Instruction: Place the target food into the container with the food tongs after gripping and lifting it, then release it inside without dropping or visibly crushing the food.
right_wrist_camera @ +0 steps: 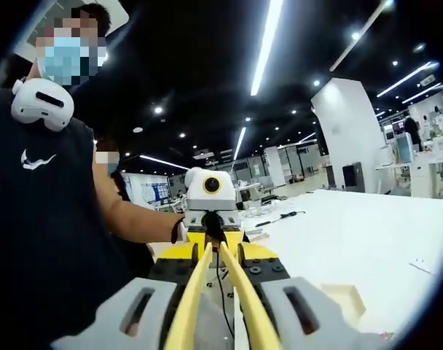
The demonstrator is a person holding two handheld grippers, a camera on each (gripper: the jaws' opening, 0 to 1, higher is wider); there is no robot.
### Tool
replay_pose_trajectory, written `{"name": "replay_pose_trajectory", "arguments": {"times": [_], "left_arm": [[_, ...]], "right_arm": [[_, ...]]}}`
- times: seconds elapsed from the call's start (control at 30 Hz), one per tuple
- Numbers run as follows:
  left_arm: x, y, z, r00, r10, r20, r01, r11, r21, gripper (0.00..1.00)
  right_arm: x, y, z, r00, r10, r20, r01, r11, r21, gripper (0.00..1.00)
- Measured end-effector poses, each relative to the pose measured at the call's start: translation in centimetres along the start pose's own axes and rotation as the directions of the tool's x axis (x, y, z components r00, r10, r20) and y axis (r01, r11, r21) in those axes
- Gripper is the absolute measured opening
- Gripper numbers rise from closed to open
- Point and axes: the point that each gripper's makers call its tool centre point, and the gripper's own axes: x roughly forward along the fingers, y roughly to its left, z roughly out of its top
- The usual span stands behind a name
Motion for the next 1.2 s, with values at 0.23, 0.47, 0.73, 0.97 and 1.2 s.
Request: {"name": "replay_pose_trajectory", "arguments": {"times": [0.23, 0.47, 0.73, 0.97, 1.2], "left_arm": [[0.0, 0.7, 0.8, 0.998, 0.026, 0.057, -0.027, 1.000, 0.010, 0.14], [0.4, 0.8, 1.0, 0.998, 0.050, 0.042, -0.053, 0.996, 0.071, 0.28], [-0.2, 2.7, 0.4, 0.989, 0.148, 0.013, -0.148, 0.983, 0.113, 0.64], [-1.6, 4.7, -1.1, 0.968, 0.252, -0.001, -0.249, 0.958, 0.140, 0.99], [-2.7, 6.0, -3.1, 0.944, 0.328, -0.035, -0.318, 0.933, 0.170, 0.99]], "right_arm": [[-0.2, -0.8, 0.6, 0.998, -0.050, 0.024, 0.050, 0.999, 0.002, 0.21], [-0.2, -1.2, 0.4, 0.997, -0.081, 0.003, 0.080, 0.997, 0.006, 0.24], [-1.3, -2.5, 0.8, 0.988, -0.152, 0.005, 0.152, 0.988, -0.001, 0.26], [-2.8, -3.1, 1.0, 0.983, -0.183, -0.021, 0.183, 0.983, -0.028, 0.27], [-4.4, -4.3, 0.3, 0.965, -0.244, -0.092, 0.244, 0.970, -0.017, 0.27]]}}
